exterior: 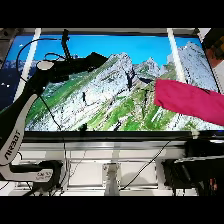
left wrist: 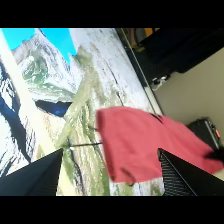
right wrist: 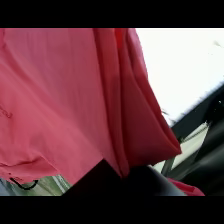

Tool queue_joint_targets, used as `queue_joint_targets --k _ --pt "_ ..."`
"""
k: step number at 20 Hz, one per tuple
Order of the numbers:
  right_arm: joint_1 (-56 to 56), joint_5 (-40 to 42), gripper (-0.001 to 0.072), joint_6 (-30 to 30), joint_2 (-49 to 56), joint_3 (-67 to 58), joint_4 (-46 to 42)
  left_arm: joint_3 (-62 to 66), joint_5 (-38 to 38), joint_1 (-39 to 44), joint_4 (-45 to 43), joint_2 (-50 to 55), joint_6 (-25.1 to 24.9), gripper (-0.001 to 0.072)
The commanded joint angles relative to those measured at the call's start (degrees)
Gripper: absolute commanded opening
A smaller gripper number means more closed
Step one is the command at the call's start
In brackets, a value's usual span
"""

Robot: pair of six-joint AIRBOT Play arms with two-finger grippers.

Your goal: Fold the clothes and pants, and hang the long-sleeved shirts on hangers.

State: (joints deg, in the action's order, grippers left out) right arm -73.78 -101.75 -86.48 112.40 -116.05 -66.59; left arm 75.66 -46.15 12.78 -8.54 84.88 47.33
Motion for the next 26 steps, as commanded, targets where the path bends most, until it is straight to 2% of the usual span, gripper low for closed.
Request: queue_joint_targets --k 1,5,6,7,8,9,11,13,14,16,17,18,19,20,22,23,26 --pt "-10.4 -1.3 0.0004 -2.2 -1.0 -0.1 -1.2 0.1 0.0 0.0 0.0 0.0 0.0 0.0665" --pt "-13.5 -1.3 0.0007 -4.4 -1.0 -0.1 -1.1 0.1 0.1 0.0 0.0 0.0 0.0 0.0665" --pt "-13.5 -1.9 0.0089 -5.2 -1.0 -0.1 -0.4 0.1 0.1 0.0 0.0 0.0 0.0 0.0665" --pt "-13.4 -2.5 0.0344 -7.7 -1.0 -0.1 1.6 0.1 0.0 0.0 0.0 0.0 0.0 0.0665" --pt "-13.4 -3.1 0.0537 -8.7 -1.1 -0.1 4.0 0.1 0.0 0.0 0.0 0.0 0.0 0.0665" --pt "-13.4 -3.5 0.0557 -8.7 -1.2 -0.3 6.7 0.1 0.0 0.0 0.0 0.0 0.0 0.0664" --pt "-13.4 -2.2 0.0556 -8.7 -1.8 -2.1 13.7 0.1 0.1 -0.2 0.0 0.0 0.0 0.0658" --pt "-13.3 1.1 0.0543 -8.3 -3.3 -3.4 26.5 0.1 0.0 -0.7 -0.1 0.0 0.0 0.0522" --pt "-12.8 2.6 0.0510 -7.1 -4.4 -3.4 32.8 0.1 0.0 -1.3 -0.1 -0.1 -0.1 0.0456" --pt "-10.0 3.8 0.0277 -5.3 -6.8 -3.4 38.9 0.1 -0.7 -3.2 -0.2 -0.4 -0.2 0.0388" --pt "-7.8 3.4 0.0112 -5.3 -7.8 -3.4 38.6 0.1 -2.3 -4.4 -1.9 -0.9 -0.2 0.0290" --pt "-4.6 2.9 0.0008 -5.1 -8.7 -3.4 37.8 0.1 -4.7 -5.7 -5.3 -1.7 0.1 0.0186" --pt "-1.2 2.2 0.0007 -4.9 -9.3 -3.4 37.6 0.1 -7.7 -7.1 -10.3 -2.8 2.3 0.0070" --pt "3.2 1.6 0.0007 -5.0 -9.7 -3.4 37.4 0.1 -11.3 -8.8 -16.5 -4.2 7.3 0.0010" --pt "13.1 0.2 0.0006 -4.9 -10.5 -3.2 34.4 0.1 -19.1 -12.5 -29.4 -7.5 18.4 0.0009" --pt "18.5 -0.2 0.0006 -4.9 -10.8 -3.2 30.9 0.1 -23.5 -14.5 -35.3 -9.4 22.3 0.0009" --pt "36.0 -0.9 0.0006 -3.8 -11.0 -2.6 17.1 0.1 -34.2 -21.0 -49.5 -16.5 29.6 0.0009"
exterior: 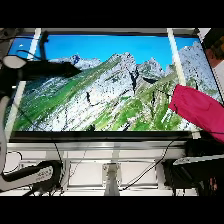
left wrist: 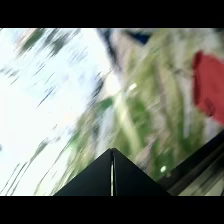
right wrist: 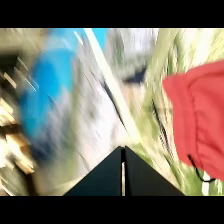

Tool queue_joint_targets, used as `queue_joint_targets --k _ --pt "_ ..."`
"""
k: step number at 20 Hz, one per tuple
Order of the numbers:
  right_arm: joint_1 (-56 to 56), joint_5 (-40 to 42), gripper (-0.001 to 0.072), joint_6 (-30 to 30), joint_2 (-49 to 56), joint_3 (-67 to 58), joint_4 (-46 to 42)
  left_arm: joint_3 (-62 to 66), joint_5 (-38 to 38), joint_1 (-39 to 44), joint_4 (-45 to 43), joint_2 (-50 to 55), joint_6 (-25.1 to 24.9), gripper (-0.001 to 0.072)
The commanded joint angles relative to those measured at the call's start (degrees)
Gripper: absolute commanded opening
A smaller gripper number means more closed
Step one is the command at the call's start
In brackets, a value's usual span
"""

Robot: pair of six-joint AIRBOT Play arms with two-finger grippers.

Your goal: Fold the clothes and pants, and hang the long-sleeved shirts on hangers.

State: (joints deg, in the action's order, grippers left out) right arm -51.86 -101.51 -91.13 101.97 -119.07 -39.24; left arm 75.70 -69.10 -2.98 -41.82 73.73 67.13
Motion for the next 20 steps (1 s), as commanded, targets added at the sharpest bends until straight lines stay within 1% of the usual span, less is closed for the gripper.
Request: queue_joint_targets --k 1,5,6,8,11,16,20 --pt "19.2 -1.2 0.0005 1.7 -0.6 1.4 -13.2 0.0 -13.7 -7.0 -18.8 -7.7 10.8 0.0009" --pt "35.7 -1.0 0.0005 2.4 -0.2 5.0 -22.2 0.0 -24.4 -10.8 -25.7 -14.4 14.1 0.0009" --pt "38.4 -0.4 0.0005 2.3 0.1 5.0 -23.8 0.0 -26.1 -10.8 -27.5 -15.1 14.8 0.0010" --pt "42.4 2.3 0.0007 2.3 0.2 5.0 -26.4 0.0 -28.2 -10.8 -28.0 -15.5 14.8 0.0010" --pt "46.6 5.3 0.0008 2.3 0.2 5.0 -26.3 0.0 -28.2 -10.8 -28.0 -15.5 14.8 0.0010" --pt "50.6 5.3 0.0009 2.3 0.2 5.0 -26.3 0.0 -28.2 -10.8 -28.0 -15.5 14.8 0.0010" --pt "51.5 5.3 0.0008 2.3 0.2 5.0 -26.2 0.0 -28.2 -10.8 -28.0 -15.5 14.8 0.0010"
